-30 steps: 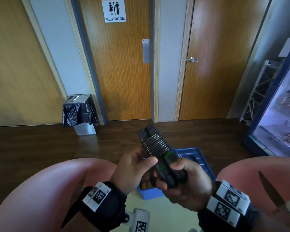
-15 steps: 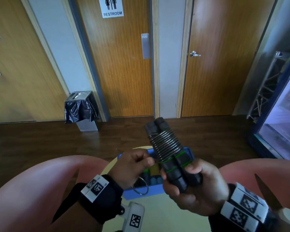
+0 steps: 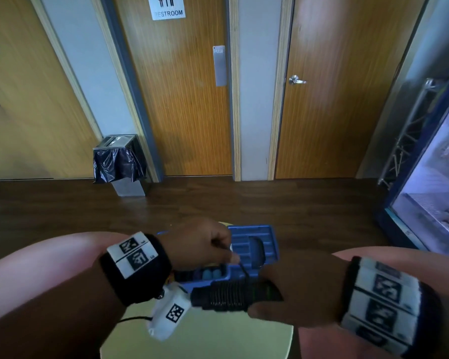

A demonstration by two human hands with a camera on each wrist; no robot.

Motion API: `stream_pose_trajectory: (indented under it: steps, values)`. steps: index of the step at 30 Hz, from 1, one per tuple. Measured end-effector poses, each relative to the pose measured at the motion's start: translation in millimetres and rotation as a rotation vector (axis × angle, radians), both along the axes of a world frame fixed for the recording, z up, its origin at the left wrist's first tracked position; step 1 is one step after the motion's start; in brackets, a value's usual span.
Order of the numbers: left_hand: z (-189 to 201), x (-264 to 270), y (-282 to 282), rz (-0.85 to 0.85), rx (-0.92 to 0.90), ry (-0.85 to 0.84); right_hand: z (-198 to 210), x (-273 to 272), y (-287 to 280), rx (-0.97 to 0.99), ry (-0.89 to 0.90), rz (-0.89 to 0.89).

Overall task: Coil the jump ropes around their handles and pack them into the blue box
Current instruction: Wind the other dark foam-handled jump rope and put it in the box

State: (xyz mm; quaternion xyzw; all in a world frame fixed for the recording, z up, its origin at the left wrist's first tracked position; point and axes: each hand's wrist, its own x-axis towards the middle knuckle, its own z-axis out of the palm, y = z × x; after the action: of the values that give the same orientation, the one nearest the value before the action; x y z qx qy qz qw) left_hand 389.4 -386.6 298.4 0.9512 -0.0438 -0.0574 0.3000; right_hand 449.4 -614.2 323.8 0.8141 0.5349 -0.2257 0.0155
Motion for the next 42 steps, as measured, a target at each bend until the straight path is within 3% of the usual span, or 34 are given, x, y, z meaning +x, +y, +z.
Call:
stream_pose_trajectory:
  steps: [4,10,15,19,22,26,29,37,42]
  values:
    - [-10.3,8.9,-36.2,0.189,0.035,-0.207,-21.7,26.6,5.9,0.094,-0.259,-0.153]
    - [-41.6,9.0,-82.5,0.422,0.037,-0.388,-37.4,55.2,12.3,0.232,-0.349,-0.400]
    - [-46.0,9.6,-86.5,0.442,0.119,-0.394,-43.4,60.8,8.3,0.294,-0.357,-0.376]
    - [-53.0,8.4,-87.1,0.452,0.035,-0.422,-45.6,64.0,7.0,0.313,-0.372,-0.341]
    - [-59.9,6.4,-88.9,0.440,-0.018,-0.408,-50.4,74.1,6.4,0.270,-0.347,-0.343]
    - [-58.4,-2.3,-88.6,0.368,0.047,-0.390,-62.9,108.1,-1.2,0.167,-0.369,-0.427]
    - [-49.3,-6.9,-79.4,0.358,-0.027,-0.375,-73.6,131.7,-13.9,0.111,-0.399,-0.488]
    - [-19.1,-19.7,-41.2,0.584,-0.266,-0.508,-87.1,153.9,-41.5,0.067,-0.437,-0.560]
    - [-13.3,-11.7,-32.7,0.602,-0.213,-0.415,-75.8,135.9,-41.2,0.086,-0.425,-0.489]
